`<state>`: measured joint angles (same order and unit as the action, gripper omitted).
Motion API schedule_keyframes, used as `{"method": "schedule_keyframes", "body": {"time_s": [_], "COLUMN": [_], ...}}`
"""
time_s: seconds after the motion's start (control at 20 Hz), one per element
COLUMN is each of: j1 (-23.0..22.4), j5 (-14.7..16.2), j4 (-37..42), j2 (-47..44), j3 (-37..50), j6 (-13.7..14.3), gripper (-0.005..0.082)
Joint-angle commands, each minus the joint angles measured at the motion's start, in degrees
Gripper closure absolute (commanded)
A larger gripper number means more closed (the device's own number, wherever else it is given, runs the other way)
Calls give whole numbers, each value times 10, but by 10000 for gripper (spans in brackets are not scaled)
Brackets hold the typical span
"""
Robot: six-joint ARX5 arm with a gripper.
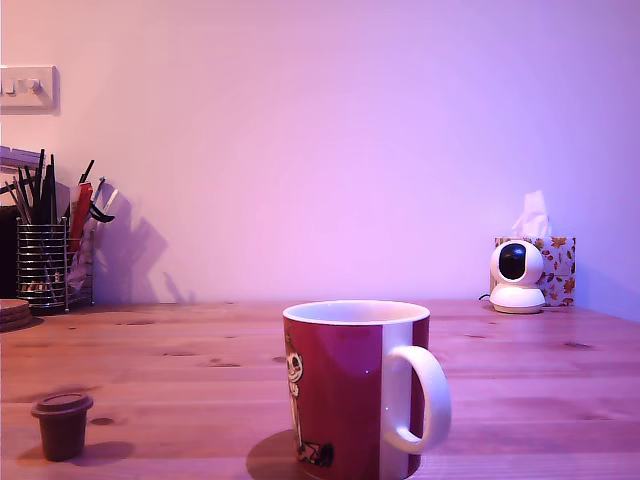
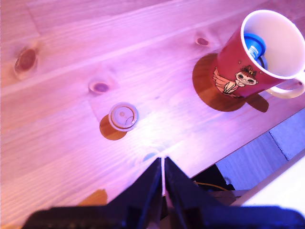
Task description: Pick up the coffee capsules on the table and drop them inside the coffee cup
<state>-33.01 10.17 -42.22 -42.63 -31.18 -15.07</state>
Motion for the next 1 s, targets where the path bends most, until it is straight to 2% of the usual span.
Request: {"method": "schedule_keyframes", "body": {"time_s": [0.0, 0.05, 0.1, 0.7, 0.75, 0.95], "j1": [-2, -2, -2, -1, -1, -2], "j5": [1, 1, 2, 29, 26, 15], "j4": [1, 1, 2, 37, 37, 37], "j2": [-3, -7, -9, -13, -13, -36], "j3": [-1, -1, -1, -1, -1, -1], "j6": [-7, -11, -12, -27, -41, -63], "gripper": [136, 50, 34, 39, 39, 39]}}
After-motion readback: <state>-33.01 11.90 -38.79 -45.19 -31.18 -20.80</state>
